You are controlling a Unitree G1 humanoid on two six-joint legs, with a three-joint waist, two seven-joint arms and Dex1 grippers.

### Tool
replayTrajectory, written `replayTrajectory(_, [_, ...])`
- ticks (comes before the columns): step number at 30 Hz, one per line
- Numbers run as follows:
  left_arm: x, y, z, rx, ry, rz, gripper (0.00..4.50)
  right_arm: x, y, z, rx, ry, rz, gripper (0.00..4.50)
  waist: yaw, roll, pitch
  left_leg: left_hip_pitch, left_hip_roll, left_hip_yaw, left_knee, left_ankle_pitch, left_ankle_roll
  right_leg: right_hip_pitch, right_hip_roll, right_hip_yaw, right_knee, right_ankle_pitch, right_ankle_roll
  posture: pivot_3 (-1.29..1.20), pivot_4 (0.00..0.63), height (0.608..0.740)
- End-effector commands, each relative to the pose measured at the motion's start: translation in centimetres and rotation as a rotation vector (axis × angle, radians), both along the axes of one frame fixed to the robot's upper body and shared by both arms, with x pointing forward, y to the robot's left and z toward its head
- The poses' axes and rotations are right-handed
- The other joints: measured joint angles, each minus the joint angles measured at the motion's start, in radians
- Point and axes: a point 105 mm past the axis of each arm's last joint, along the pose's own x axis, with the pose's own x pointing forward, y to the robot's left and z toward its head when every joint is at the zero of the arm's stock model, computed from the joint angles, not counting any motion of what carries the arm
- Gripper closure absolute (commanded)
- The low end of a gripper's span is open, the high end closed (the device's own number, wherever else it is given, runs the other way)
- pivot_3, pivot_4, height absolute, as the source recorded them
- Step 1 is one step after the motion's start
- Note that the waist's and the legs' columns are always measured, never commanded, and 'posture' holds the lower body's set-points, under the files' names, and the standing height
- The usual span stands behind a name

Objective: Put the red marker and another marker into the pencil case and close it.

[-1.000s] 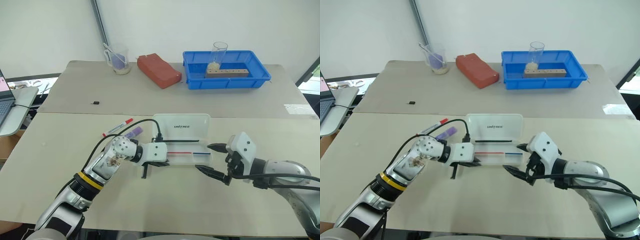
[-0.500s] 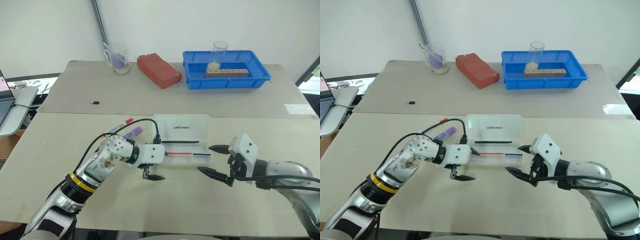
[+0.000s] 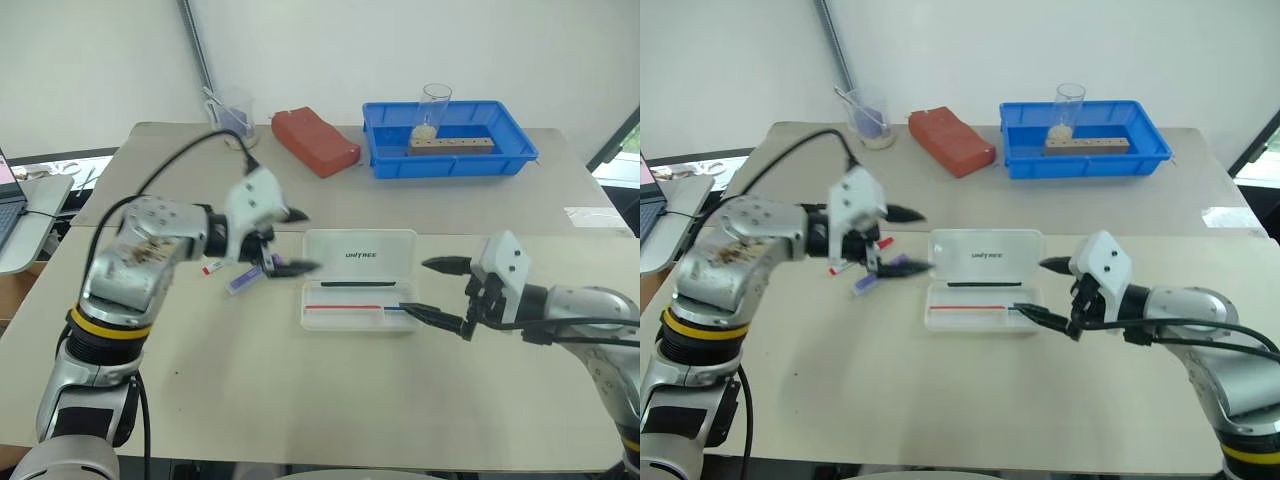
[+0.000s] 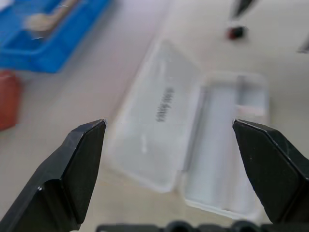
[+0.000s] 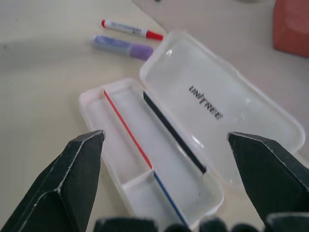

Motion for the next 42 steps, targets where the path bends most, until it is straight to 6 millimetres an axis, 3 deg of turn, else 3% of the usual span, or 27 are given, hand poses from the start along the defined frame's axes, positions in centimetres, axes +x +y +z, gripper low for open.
replayTrajectory(1, [2.5, 4.4, 0.2, -0.066, -0.079, 0.243, 0.05, 0.0, 2.6, 1.8, 0.038, -0.049, 0.075, 0.0, 0.0, 0.003, -0.002, 0.0, 0.0, -0.001, 0.0, 0.0, 0.0, 0.0, 0.001, 0.0, 0.0, 0.0, 0.0, 0.0, 0.15, 0.74])
replayTrajectory(6, [3.7, 8.3, -1.4, -0.121, -0.077, 0.406, 0.05, 0.7, 5.3, 3.7, 0.092, -0.066, 0.139, 0.0, 0.01, 0.002, -0.002, -0.001, 0.0, -0.003, 0.0, 0.0, 0.0, -0.001, 0.002, -0.001, 0.001, 0.001, -0.001, 0.0, 0.15, 0.74])
replayTrajectory(9, [4.0, 9.7, -2.8, -0.129, -0.054, 0.451, 0.05, 0.9, 6.3, 4.1, 0.103, -0.066, 0.169, 0.0, 0.021, 0.002, -0.002, -0.002, 0.0, -0.003, 0.001, 0.0, 0.0, -0.002, 0.001, -0.001, 0.001, 0.001, -0.002, 0.0, 0.15, 0.74])
replayTrajectory(15, [3.5, 9.2, -4.0, -0.155, -0.014, 0.402, 0.05, 1.0, 6.9, 4.2, 0.101, -0.064, 0.185, 0.0, 0.028, 0.001, -0.003, -0.004, 0.0, -0.003, 0.001, 0.0, 0.0, -0.002, 0.001, -0.002, 0.003, 0.001, -0.002, 0.0, 0.15, 0.74])
replayTrajectory(20, [0.7, 7.7, -7.7, -0.108, 0.129, 0.246, 0.05, 0.7, 6.7, 3.8, 0.095, -0.048, 0.18, 0.0, 0.02, 0.002, -0.003, -0.003, 0.0, -0.003, 0.001, 0.0, 0.0, -0.003, 0.001, -0.001, 0.007, 0.001, -0.002, 0.0, 0.15, 0.74])
replayTrajectory(24, [0.5, 6.7, -10.0, -0.029, 0.147, 0.198, 0.05, 0.5, 6.7, 3.5, 0.084, -0.038, 0.182, 0.0, 0.02, 0.001, -0.003, -0.003, 0.0, -0.003, 0.001, 0.0, 0.0, -0.004, 0.001, -0.002, 0.009, 0.0, -0.004, 0.0, 0.15, 0.74])
replayTrajectory(33, [2.1, 5.8, -10.2, -0.014, 0.121, 0.173, 0.05, 0.5, 6.7, 3.7, 0.084, -0.038, 0.172, 0.0, 0.017, 0.001, -0.003, -0.003, 0.0, -0.004, 0.001, 0.001, 0.001, -0.004, 0.001, -0.002, 0.009, 0.0, -0.004, 0.0, 0.15, 0.74])
replayTrajectory(39, [5.2, 10.0, -8.4, -0.076, 0.053, 0.398, 0.05, 0.7, 6.5, 3.8, 0.083, -0.043, 0.154, 0.0, 0.014, 0.001, -0.003, -0.003, 0.0, -0.005, 0.001, 0.001, 0.001, -0.004, 0.002, -0.002, 0.009, 0.0, -0.004, 0.0, 0.15, 0.74])
replayTrajectory(42, [5.8, 11.0, -8.5, -0.088, 0.056, 0.445, 0.05, 0.6, 6.5, 3.8, 0.083, -0.043, 0.153, 0.0, 0.014, 0.001, -0.003, -0.003, -0.001, -0.005, 0.001, 0.001, 0.001, -0.004, 0.002, -0.002, 0.009, 0.0, -0.004, 0.0, 0.15, 0.74])
